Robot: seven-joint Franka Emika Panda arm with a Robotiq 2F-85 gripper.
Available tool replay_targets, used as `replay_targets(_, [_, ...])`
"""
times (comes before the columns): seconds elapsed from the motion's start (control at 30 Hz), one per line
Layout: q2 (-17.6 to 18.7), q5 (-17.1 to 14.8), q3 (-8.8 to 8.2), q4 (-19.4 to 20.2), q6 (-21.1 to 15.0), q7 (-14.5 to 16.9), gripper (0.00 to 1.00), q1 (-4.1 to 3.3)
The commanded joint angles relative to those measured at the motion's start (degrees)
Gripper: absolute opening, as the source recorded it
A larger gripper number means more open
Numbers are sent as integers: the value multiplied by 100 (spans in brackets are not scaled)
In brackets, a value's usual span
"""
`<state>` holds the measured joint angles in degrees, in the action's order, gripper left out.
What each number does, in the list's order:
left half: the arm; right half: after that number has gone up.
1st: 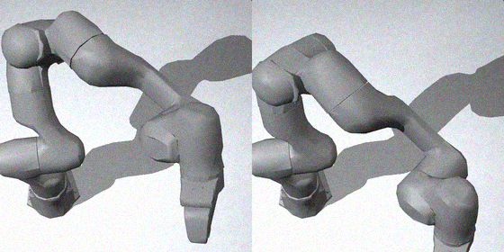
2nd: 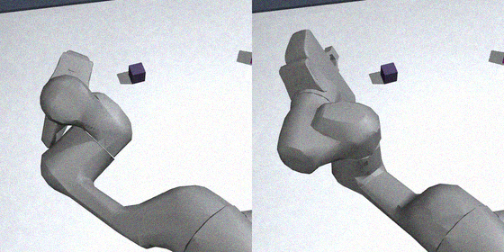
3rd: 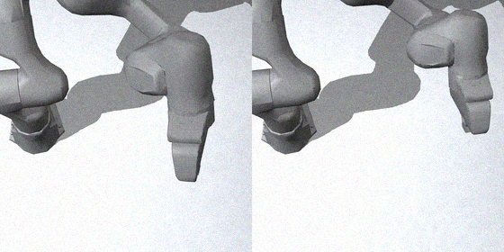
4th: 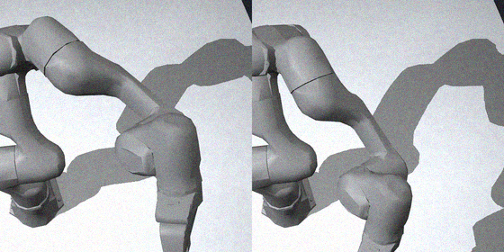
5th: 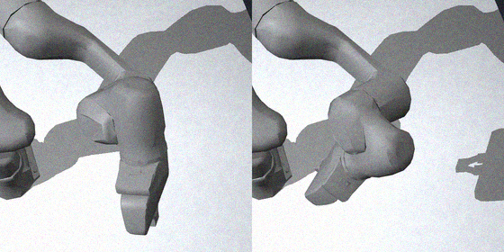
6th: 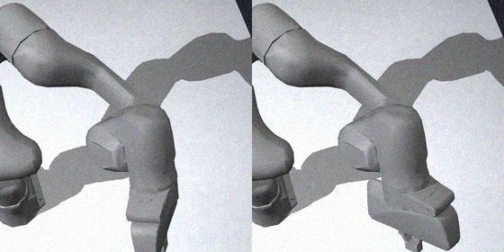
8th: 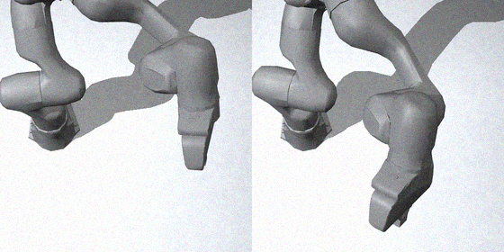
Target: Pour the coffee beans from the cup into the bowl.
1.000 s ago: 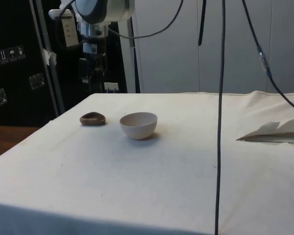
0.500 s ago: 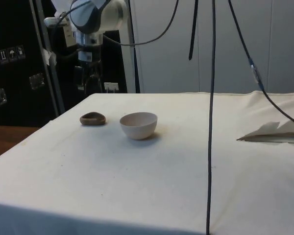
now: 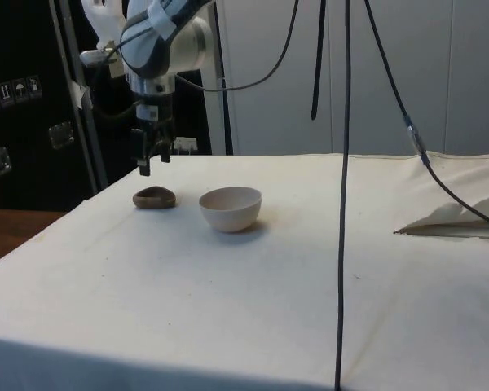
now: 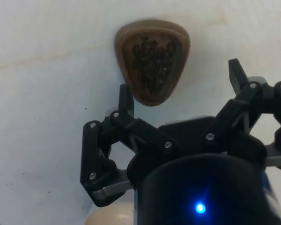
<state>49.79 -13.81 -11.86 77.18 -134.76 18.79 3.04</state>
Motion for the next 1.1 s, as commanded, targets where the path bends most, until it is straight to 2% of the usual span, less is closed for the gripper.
replay_targets(0.0, [69, -46, 40, -57, 6, 63, 100, 57])
replay_targets(0.13, [229, -92, 17, -206, 11, 74, 100, 69])
replay_targets(0.2, [223, -69, -11, -195, -23, 63, 100, 46])
replay_targets(0.47, [613, -86, -11, -670, 80, -17, 100, 92])
replay_targets(0.5, [567, -69, -29, -607, 6, -17, 100, 57])
replay_targets(0.53, [636, -86, -17, -699, 86, -6, 100, 103])
replay_targets(0.77, [710, -120, -40, -739, 40, 74, 100, 172])
replay_targets(0.83, [682, -97, -74, -699, 29, 52, 100, 143])
replay_targets(0.87, [722, -120, -46, -745, 34, 80, 100, 172])
replay_targets(1.07, [831, -115, -57, -814, 23, 57, 100, 160])
